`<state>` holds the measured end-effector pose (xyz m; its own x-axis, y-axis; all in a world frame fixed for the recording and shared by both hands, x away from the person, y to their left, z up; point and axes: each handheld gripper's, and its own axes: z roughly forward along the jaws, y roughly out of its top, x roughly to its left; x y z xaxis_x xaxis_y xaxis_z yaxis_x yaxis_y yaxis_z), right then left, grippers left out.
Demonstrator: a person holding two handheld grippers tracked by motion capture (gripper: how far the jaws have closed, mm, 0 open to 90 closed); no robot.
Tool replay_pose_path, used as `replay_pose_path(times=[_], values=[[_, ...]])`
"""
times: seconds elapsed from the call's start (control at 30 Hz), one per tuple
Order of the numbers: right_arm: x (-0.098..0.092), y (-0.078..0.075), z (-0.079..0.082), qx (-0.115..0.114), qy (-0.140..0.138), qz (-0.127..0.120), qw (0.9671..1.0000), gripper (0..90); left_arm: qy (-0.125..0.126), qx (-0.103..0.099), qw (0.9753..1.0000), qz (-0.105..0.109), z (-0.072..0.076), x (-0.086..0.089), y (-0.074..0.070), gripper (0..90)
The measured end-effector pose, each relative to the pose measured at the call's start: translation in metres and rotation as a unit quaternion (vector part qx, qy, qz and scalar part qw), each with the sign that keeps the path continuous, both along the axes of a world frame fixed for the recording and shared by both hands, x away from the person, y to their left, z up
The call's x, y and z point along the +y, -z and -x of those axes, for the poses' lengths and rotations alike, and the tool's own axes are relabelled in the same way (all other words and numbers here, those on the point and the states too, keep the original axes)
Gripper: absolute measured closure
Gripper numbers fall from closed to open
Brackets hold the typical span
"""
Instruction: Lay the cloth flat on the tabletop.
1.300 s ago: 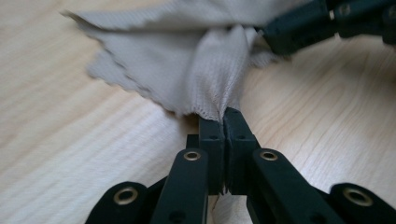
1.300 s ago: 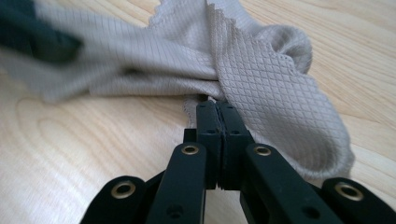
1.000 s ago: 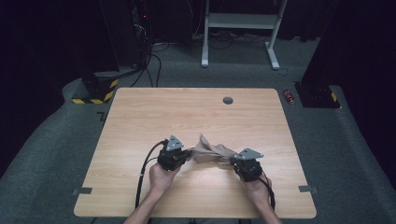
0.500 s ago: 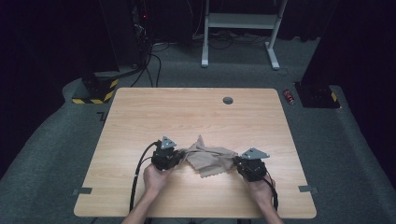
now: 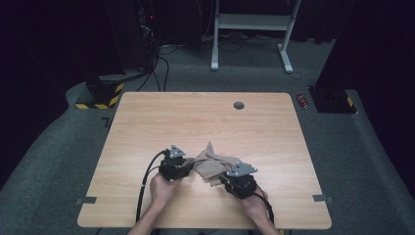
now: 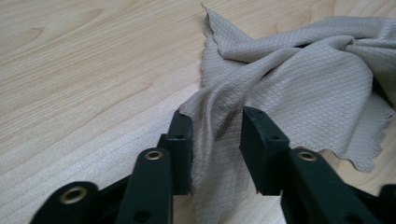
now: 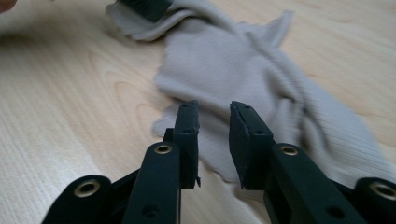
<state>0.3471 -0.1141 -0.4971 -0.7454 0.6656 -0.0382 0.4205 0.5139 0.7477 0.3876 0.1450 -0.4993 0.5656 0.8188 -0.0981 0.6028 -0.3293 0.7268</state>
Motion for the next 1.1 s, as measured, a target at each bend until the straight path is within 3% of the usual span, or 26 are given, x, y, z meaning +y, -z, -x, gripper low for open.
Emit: replay_pose_path(times=[0.27, 0.33, 0.47, 0.53, 0.73, 0.83, 1.07, 1.1], values=[[0.016, 0.019, -0.010, 0.029, 0.001, 0.013, 0.9995, 66.0, 0.004, -0.002, 1.0000, -0.003, 0.001, 0.003, -0.001, 79.7], [0.018, 0.021, -0.009, 0.025, -0.002, 0.025, 0.9994, 68.8, 0.002, -0.005, 1.0000, 0.003, 0.001, 0.004, -0.003, 82.2], [0.018, 0.020, -0.008, 0.018, -0.012, 0.037, 0.9991, 86.7, 0.000, -0.007, 0.9999, 0.011, 0.001, 0.006, -0.004, 85.3], [0.016, 0.020, -0.007, 0.017, -0.014, 0.039, 0.9990, 88.9, 0.002, -0.008, 0.9999, 0.009, 0.001, 0.008, -0.005, 86.1], [-0.002, 0.014, 0.000, 0.017, -0.012, 0.030, 0.9993, 89.3, -0.004, -0.016, 0.9999, -0.004, 0.006, 0.010, -0.009, 86.6], [-0.018, 0.007, 0.005, 0.016, -0.004, 0.024, 0.9996, 89.3, 0.002, -0.021, 0.9994, -0.028, 0.013, 0.009, -0.009, 86.6], [-0.048, 0.009, 0.016, 0.027, 0.012, 0.031, 0.9991, 89.3, 0.003, 0.003, 0.9996, -0.030, 0.025, 0.013, 0.000, 86.6], [-0.049, 0.010, 0.017, 0.029, 0.015, 0.031, 0.9990, 89.3, 0.008, 0.003, 0.9992, -0.039, 0.027, 0.012, 0.002, 86.6]])
